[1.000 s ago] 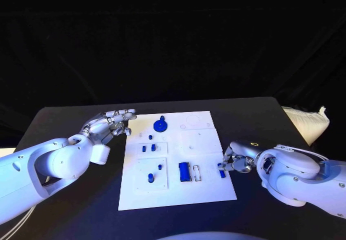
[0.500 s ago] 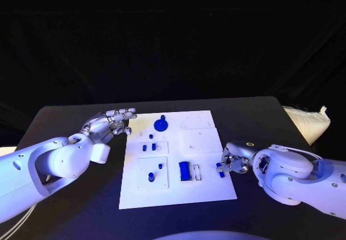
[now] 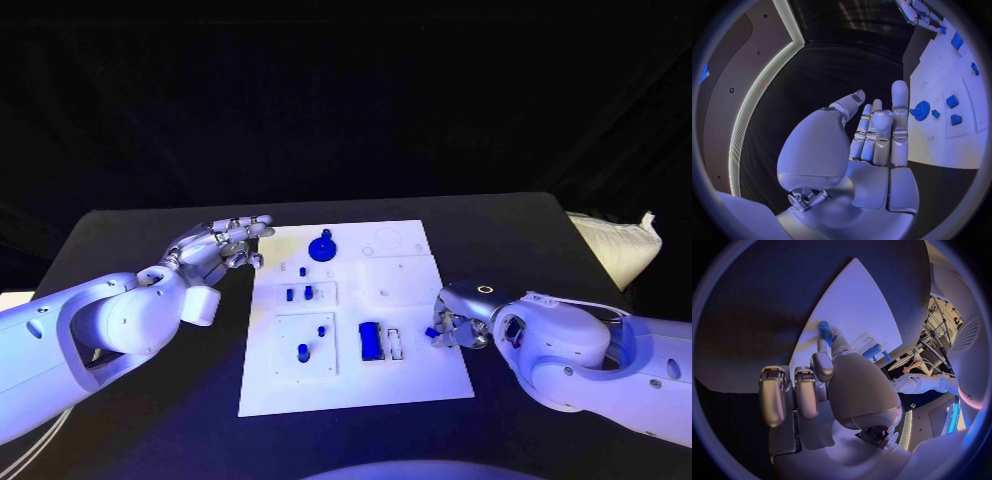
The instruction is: Assemble the parts on the task board
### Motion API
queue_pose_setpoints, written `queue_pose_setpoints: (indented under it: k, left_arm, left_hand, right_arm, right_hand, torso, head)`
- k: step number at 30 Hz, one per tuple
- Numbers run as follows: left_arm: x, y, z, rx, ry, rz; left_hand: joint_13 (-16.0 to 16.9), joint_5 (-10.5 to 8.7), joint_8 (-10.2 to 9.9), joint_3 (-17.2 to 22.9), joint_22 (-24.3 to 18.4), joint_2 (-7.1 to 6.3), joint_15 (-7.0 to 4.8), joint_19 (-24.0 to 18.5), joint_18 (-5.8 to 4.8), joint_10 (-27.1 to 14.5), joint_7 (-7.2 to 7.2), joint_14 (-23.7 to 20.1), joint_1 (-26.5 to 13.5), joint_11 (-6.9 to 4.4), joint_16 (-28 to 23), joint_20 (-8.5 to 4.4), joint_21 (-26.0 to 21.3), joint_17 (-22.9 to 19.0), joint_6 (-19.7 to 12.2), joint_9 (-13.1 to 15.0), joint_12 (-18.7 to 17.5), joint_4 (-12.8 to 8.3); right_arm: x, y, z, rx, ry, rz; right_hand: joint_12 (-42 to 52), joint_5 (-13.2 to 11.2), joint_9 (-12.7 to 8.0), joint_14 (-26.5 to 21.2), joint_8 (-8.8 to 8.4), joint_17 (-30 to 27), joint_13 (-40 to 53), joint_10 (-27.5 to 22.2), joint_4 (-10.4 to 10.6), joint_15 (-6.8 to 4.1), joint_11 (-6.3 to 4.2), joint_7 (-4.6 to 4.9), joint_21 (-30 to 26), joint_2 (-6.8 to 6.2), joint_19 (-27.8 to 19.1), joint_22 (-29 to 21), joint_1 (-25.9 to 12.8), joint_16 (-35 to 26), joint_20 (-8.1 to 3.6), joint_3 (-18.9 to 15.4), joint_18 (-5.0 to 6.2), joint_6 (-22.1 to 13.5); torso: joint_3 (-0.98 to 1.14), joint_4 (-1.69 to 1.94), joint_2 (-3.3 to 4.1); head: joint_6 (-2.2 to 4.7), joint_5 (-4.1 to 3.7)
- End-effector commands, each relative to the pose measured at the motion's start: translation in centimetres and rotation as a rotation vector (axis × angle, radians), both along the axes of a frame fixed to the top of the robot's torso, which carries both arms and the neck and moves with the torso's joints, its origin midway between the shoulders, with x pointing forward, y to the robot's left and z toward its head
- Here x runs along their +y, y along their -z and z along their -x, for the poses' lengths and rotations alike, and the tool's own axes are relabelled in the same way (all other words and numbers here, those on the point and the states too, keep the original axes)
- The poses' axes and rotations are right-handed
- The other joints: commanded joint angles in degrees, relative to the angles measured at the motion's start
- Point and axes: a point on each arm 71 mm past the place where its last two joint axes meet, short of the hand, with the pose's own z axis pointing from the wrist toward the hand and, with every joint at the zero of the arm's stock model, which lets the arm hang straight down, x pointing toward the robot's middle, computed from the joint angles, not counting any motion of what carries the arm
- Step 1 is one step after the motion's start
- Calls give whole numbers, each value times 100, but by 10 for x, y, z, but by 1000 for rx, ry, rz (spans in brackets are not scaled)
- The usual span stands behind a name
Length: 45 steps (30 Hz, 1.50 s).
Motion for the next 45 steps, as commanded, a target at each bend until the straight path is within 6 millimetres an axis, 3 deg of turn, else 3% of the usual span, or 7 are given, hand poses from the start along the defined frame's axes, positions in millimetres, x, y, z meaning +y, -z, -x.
queue_pose_setpoints:
  k: [1, 9, 12, 20, 25, 31, 45]
  left_arm:
    - [-2, -1, 1, -8, 19, 8]
    - [-2, -1, 1, -9, 19, 7]
    - [-2, -1, 1, -12, 20, 4]
    - [-2, -1, 1, -15, 22, 2]
    - [-3, -1, 1, -15, 23, 2]
    - [-3, -1, 1, -15, 24, 2]
    - [-4, -1, 2, -15, 25, 3]
  left_hand:
    - [4, 35, 20, -11, -7, 66, 9, -33, 68, -47, 2, -45, 13, 8, 31, -14, 30, 2, -41, 9, 19, -23]
    - [4, 35, 20, -11, -7, 66, 9, -33, 68, -47, 2, -45, 13, 8, 31, -14, 30, 2, -41, 9, 19, -23]
    - [4, 36, 29, -12, -7, 70, 10, -34, 68, -55, 2, -48, 12, 9, 31, -13, 32, -8, -47, 9, 31, -24]
    - [4, 36, 29, -12, -7, 70, 10, -34, 68, -55, 2, -48, 12, 9, 31, -13, 32, -8, -47, 9, 31, -24]
    - [4, 36, 29, -12, -7, 70, 10, -34, 68, -55, 2, -48, 12, 9, 31, -13, 32, -8, -47, 9, 31, -24]
    - [4, 36, 29, -12, -7, 70, 10, -34, 68, -55, 2, -48, 12, 9, 31, -13, 32, -8, -47, 9, 31, -24]
    - [3, 36, 40, -13, -8, 76, 11, -37, 68, -67, 5, -50, 7, 11, 35, -12, 35, -12, -56, 9, 46, -23]
  right_arm:
    - [-1, 14, 5, 40, -48, 126]
    - [3, 17, 7, 37, -50, 111]
    - [4, 16, 7, 37, -37, 82]
    - [5, 15, 7, 28, -4, 21]
    - [4, 12, 7, 21, 43, -58]
    - [5, 5, 8, -6, 110, -184]
    - [9, -3, 8, 54, 214, -343]
  right_hand:
    - [2477, -13, -56, 576, -24, 1506, 2079, 411, -29, -22, -19, 7, 20, -28, 456, 1231, 245, 34, 58, 125, -42, 5]
    - [2407, 844, -95, 576, -75, 1506, 2050, 379, -102, -42, -48, -9, 19, 63, 455, 1233, 251, 34, 43, 792, -41, 93]
    - [2392, 980, -89, 576, -86, 1506, 2042, 376, -83, -46, -53, -21, 19, 40, 455, 1233, 147, 34, 42, 1006, -41, 103]
    - [2378, 1080, -35, 576, -106, 1506, 2030, 382, -121, -60, -65, -35, 18, -232, 456, 1236, -245, 34, 36, 1735, -41, 131]
    - [2347, 1444, 8, 576, -124, 1506, 2016, 374, -163, -56, -56, -25, 21, -379, 458, 1240, -512, 34, 36, 2142, -42, 118]
    - [2377, 1430, 38, 576, -121, 1506, 2027, 389, -126, -55, -61, -39, 32, -484, 466, 1252, -768, 34, 36, 2227, -46, 129]
    - [2382, 1684, 72, 576, -120, 1506, 2027, 397, -105, -73, -80, -60, 37, -552, 470, 1259, -1011, 34, 20, 2304, -47, 151]
  torso:
    - [-2, 0, -3]
    - [-2, -4, -2]
    - [2, 0, 3]
    - [2, -1, -2]
    - [1, 2, 1]
    - [1, 1, -3]
    - [-6, 1, 0]
  head:
    - [-12, 14]
    - [-18, 23]
    - [-17, 20]
    - [-32, 25]
    - [-30, 29]
    - [-45, 41]
    - [-63, 34]
